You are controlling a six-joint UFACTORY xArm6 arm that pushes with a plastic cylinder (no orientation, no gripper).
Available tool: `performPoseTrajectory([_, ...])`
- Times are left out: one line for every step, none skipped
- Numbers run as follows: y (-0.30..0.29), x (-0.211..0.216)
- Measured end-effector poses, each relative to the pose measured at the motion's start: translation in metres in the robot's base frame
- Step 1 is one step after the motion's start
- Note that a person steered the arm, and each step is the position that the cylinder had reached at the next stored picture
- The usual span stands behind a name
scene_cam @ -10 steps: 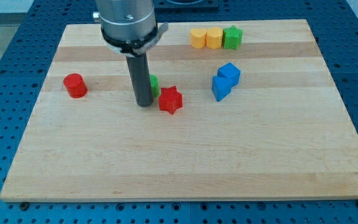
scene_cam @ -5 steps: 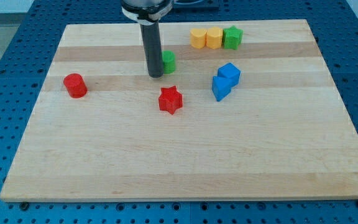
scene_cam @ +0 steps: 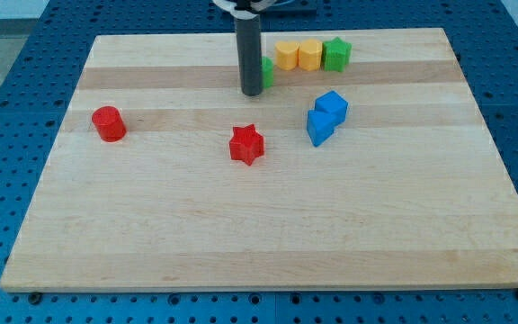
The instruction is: Push the green circle towards top center
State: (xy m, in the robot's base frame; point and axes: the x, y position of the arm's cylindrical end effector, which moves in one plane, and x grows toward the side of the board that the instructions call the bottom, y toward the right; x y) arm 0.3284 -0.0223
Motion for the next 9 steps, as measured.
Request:
performPoseTrajectory([0.007,0.0])
performPoseTrajectory([0.02,0.0])
performPoseTrajectory([0.03,-0.006])
performPoseTrajectory([0.029,-0.014])
performPoseTrajectory([0.024,-0.015])
performPoseTrajectory([0.021,-0.024])
performPoseTrajectory([0.02,-0.033])
performPoseTrajectory([0.02,-0.038])
performPoseTrajectory([0.02,-0.04])
